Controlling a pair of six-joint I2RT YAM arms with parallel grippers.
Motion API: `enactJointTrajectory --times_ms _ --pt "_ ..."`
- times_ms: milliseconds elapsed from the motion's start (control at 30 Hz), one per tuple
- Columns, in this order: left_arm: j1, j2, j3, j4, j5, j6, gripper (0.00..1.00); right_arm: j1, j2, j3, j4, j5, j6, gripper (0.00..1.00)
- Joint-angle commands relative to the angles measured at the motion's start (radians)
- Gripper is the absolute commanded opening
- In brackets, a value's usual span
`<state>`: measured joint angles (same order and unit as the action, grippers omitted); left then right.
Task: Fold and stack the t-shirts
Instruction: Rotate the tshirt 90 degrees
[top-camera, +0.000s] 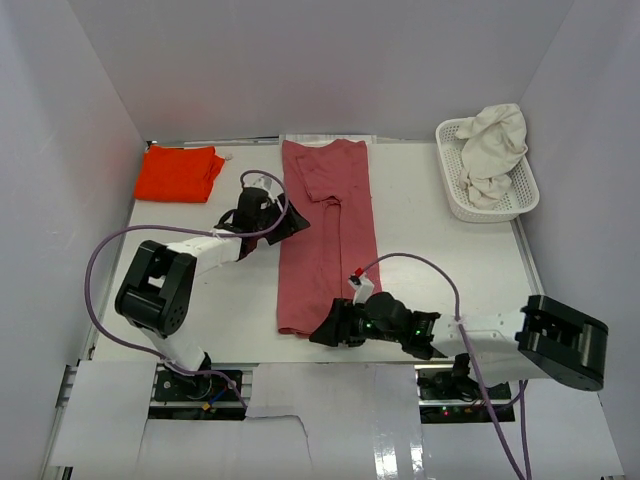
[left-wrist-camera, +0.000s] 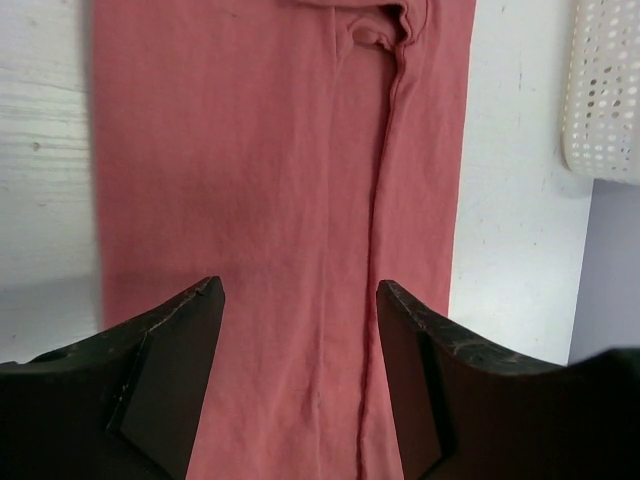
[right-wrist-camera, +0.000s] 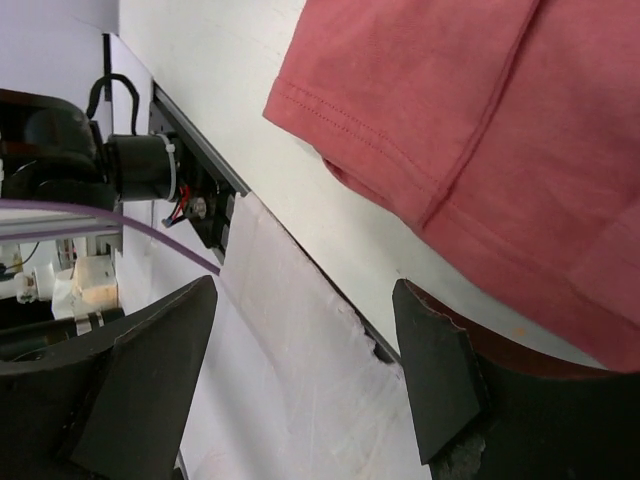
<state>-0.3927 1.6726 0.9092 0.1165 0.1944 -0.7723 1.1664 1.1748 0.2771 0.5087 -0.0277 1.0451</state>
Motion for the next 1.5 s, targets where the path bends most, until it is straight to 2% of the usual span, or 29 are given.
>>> enactJointTrajectory --times_ms 0,133,400,533,667,833,1033,1467 --pt "-0.015 0.022 0.003 0.026 -0.003 0.028 0.73 0.042 0.129 0.098 0.146 0.080 0.073 0.77" --pt "-0.020 0.087 0.031 0.025 0.040 0.037 0.73 0.055 0.250 0.193 0.148 0.055 0.047 0.77" --pt "-0.031 0.145 0.060 0.025 0.086 0.050 0.73 0.053 0.318 0.246 0.156 0.048 0.052 0.78" --pt "-0.032 0.186 0.083 0.023 0.111 0.047 0.73 0.065 0.330 0.283 0.070 0.077 0.026 0.77" --pt "-0.035 0.225 0.111 0.022 0.131 0.038 0.73 0.094 0.321 0.342 -0.131 0.138 -0.068 0.78" --pt "-0.041 0.260 0.135 0.014 0.138 0.033 0.73 0.122 0.296 0.347 -0.214 0.233 -0.143 0.80" --pt "-0.044 0.277 0.146 0.011 0.160 0.019 0.73 0.142 0.348 0.356 -0.214 0.270 -0.169 0.81" --pt "-0.048 0.269 0.140 0.003 0.145 0.027 0.73 0.144 0.421 0.412 -0.191 0.239 -0.206 0.81"
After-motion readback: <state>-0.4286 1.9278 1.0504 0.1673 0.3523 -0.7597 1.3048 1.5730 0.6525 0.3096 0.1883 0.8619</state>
